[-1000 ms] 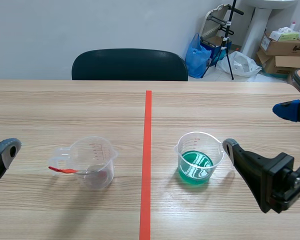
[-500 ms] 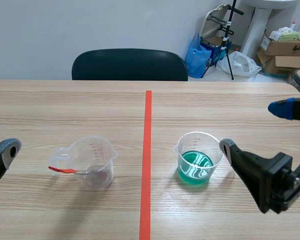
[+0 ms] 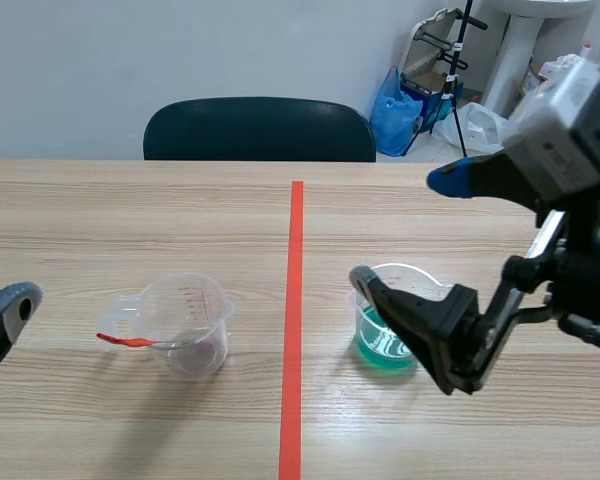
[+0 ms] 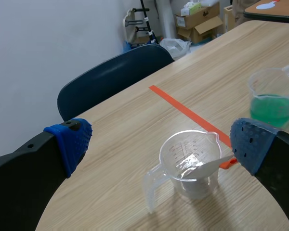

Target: Do the redox reaction experiment

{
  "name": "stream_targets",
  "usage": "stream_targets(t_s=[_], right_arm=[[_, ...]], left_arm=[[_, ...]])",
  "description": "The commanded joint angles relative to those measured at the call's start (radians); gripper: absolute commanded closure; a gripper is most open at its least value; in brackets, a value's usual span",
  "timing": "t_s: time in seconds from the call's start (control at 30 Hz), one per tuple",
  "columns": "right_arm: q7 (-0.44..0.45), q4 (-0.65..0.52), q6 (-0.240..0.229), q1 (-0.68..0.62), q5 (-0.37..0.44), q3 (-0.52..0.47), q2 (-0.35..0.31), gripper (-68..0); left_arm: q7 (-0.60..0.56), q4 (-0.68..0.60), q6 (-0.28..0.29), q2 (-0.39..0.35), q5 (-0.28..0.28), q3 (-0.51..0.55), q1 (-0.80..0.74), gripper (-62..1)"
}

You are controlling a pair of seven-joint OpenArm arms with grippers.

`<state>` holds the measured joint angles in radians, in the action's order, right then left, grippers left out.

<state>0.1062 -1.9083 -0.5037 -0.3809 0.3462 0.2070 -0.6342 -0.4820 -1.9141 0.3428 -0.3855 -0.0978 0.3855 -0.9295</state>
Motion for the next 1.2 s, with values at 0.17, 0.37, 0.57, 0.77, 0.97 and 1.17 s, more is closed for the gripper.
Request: stream_targets(t_s=[0.17, 0.37, 0.57, 0.77, 0.97, 1.17], right_arm=[[0.056, 0.097, -0.025, 0.174, -0.026, 0.186, -0.008, -67.9], [0.136, 0.180, -0.025, 0.314, -0.051, 0.352, 0.012, -67.9], [0.201, 0.290, -0.025, 0.418, -0.168, 0.494, 0.086, -67.9], [0.287, 0.394, -0.024, 0.486, -0.241, 0.600, 0.163, -67.9], [0.294, 0.476, -0.021, 0.553, -0.272, 0.675, 0.245, -67.9], [0.292, 0.528, -0.016, 0.611, -0.272, 0.704, 0.308, -67.9]], left_arm=[[-0.016, 0.028, -0.095, 0.002, -0.010, 0.055, -0.135, -61.5], [-0.042, 0.068, -0.166, 0.003, -0.011, 0.101, -0.266, -61.5], [-0.133, 0.116, -0.177, 0.003, -0.011, 0.128, -0.387, -61.5], [-0.245, 0.173, -0.177, 0.040, -0.010, 0.127, -0.387, -61.5], [-0.299, 0.242, -0.176, 0.086, 0.040, 0.127, -0.387, -61.5], [-0.323, 0.270, -0.176, 0.091, 0.043, 0.127, -0.387, -61.5]])
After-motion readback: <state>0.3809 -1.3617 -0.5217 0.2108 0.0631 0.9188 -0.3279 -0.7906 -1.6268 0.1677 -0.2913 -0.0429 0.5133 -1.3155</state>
